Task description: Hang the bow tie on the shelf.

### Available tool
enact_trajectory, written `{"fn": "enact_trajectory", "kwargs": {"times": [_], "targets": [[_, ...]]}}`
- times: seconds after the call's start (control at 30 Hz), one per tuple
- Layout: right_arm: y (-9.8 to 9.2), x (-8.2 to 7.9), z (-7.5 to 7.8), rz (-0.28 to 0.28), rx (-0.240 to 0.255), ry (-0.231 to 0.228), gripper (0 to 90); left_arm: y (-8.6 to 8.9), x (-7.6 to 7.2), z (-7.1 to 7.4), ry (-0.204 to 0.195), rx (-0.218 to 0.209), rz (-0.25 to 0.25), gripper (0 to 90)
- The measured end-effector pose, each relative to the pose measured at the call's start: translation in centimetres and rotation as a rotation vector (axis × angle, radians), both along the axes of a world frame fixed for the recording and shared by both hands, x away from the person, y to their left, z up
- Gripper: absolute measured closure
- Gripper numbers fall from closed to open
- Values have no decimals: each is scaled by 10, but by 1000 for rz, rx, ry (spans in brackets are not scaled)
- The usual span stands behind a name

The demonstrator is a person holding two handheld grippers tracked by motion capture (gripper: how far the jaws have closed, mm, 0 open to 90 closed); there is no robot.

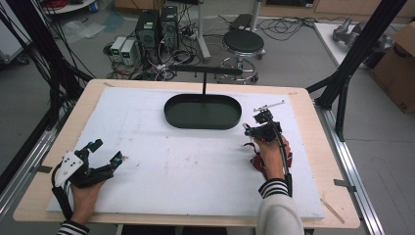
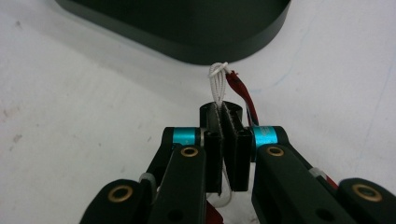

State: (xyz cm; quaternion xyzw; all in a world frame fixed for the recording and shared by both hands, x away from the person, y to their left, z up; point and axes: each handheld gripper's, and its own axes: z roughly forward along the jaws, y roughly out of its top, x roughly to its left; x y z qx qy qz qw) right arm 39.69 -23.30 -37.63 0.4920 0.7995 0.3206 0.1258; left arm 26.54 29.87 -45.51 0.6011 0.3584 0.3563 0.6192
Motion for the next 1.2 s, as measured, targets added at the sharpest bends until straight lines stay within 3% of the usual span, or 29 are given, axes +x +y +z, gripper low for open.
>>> {"fn": "enact_trajectory", "kwargs": {"times": [0.37,0.6,0.93,1.2], "targets": [[1,-12,23,-10,137,-270,872,0,0,0,1,5,-1,148],[4,-15,36,-52,200,-370,872,0,0,0,0,4,-1,148],[17,-14,54,-77,268,-437,872,0,0,0,-2,1,0,148],[29,-11,61,-80,274,-481,872,0,0,0,-3,8,0,149]]}}
